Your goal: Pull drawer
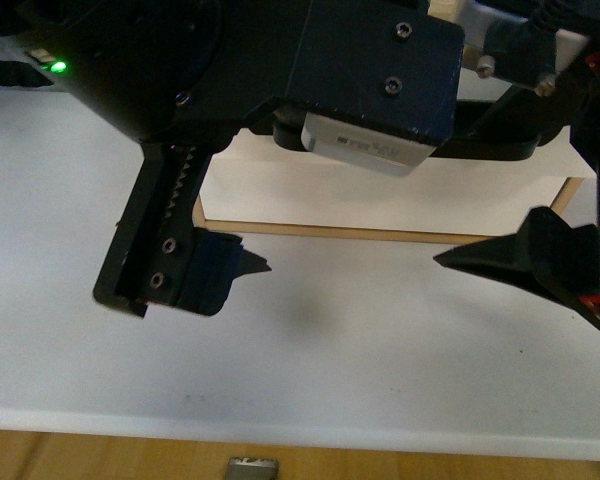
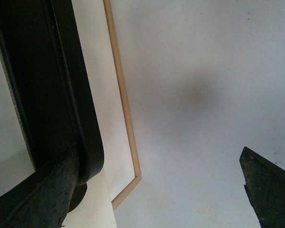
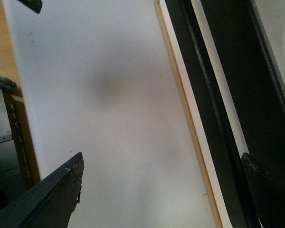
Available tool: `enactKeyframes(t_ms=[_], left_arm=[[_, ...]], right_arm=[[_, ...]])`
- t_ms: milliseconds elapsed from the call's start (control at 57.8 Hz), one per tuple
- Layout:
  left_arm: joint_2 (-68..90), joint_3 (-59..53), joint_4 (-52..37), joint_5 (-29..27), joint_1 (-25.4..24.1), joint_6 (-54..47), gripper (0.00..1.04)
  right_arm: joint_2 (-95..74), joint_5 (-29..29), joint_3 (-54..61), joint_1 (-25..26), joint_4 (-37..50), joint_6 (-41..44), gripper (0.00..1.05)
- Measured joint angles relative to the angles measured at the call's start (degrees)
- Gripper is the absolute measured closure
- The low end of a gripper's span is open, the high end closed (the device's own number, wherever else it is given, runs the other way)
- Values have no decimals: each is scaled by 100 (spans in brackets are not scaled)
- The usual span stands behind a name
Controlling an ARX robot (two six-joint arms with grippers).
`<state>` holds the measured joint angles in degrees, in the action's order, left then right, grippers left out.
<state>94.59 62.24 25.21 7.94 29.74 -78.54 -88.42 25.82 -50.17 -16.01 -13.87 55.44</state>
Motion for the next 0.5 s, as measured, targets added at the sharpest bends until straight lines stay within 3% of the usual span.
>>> enactKeyframes(t_ms=[502], left_arm=[[-804, -946, -92, 105, 79, -457, 6]], right_arm=[[638, -15, 533, -208, -310, 262, 9]])
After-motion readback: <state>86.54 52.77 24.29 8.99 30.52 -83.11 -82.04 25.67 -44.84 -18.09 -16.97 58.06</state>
